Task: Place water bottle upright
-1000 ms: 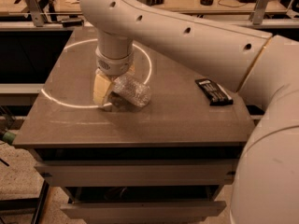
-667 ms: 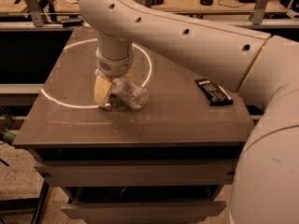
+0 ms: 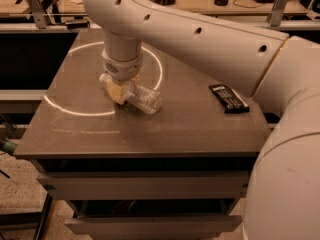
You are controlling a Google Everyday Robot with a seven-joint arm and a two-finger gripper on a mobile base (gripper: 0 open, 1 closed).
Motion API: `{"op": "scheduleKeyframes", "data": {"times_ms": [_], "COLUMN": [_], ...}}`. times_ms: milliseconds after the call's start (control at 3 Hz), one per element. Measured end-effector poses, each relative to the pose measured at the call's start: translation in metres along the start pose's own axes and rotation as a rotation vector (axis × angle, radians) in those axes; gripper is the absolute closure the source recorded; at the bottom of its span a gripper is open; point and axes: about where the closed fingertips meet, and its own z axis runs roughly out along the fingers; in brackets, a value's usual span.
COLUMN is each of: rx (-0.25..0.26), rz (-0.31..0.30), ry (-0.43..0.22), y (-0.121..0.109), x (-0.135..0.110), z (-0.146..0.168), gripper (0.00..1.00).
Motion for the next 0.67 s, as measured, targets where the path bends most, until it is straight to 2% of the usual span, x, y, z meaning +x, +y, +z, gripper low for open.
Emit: {"op": "scheduleKeyframes", "data": {"times_ms": [333,667], "rx": [0.061,0.1], "rz": [-0.072,-0.157], "ry": [-0.005,-0.126], "y": [-0.012,-0.013], "x": [-0.003,-0.004], "z": [-0.047,-0.129], "gripper": [1.0,1.0]}}
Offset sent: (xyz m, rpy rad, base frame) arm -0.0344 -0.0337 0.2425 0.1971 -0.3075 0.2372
